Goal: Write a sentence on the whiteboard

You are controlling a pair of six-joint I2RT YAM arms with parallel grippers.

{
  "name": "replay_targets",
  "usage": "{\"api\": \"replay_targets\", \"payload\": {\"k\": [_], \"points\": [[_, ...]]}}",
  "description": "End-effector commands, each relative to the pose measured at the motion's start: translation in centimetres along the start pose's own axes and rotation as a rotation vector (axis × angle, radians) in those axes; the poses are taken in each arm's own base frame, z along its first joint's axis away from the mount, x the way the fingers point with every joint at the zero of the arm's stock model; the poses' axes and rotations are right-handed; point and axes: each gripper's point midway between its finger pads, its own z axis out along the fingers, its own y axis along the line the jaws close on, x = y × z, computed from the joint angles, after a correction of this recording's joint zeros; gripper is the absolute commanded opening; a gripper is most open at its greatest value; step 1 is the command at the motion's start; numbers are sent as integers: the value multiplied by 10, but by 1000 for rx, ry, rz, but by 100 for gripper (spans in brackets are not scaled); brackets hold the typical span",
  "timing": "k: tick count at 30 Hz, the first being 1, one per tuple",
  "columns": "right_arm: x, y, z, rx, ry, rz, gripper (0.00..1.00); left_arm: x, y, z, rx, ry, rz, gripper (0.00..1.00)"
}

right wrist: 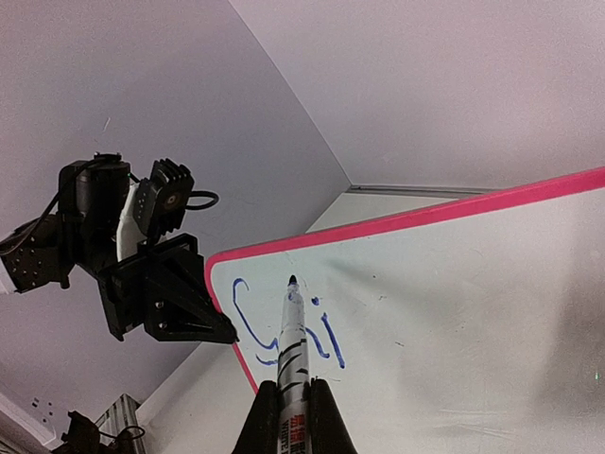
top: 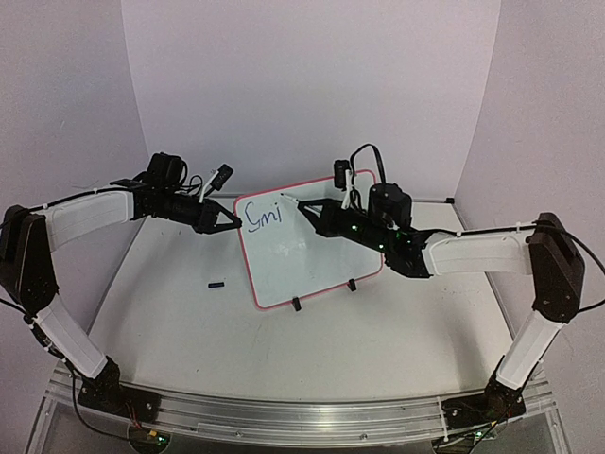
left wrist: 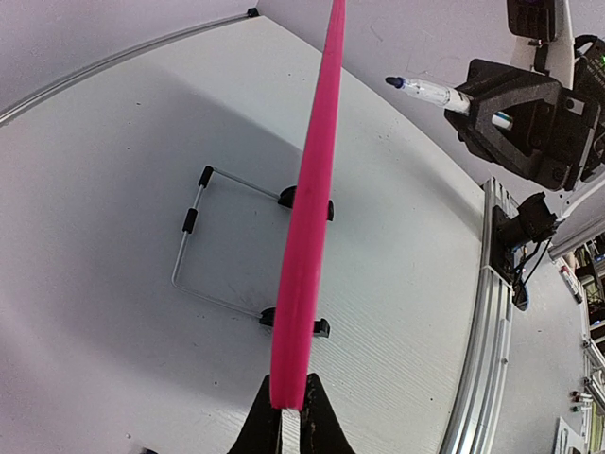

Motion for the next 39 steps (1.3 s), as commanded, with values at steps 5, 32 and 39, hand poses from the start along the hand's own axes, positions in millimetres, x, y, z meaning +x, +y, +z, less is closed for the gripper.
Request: {"api": "replay_targets", "payload": {"k": [5, 32, 39], "points": [[-16, -5, 10, 9, -43, -10, 0, 13, -7, 12, 11, 62, 4, 0], [41, -37, -7, 74, 78, 88, 0, 15, -8, 15, 12, 71, 7, 0], [35, -25, -23, 35, 68, 99, 0, 16, -8, 16, 11, 74, 6, 0]]}}
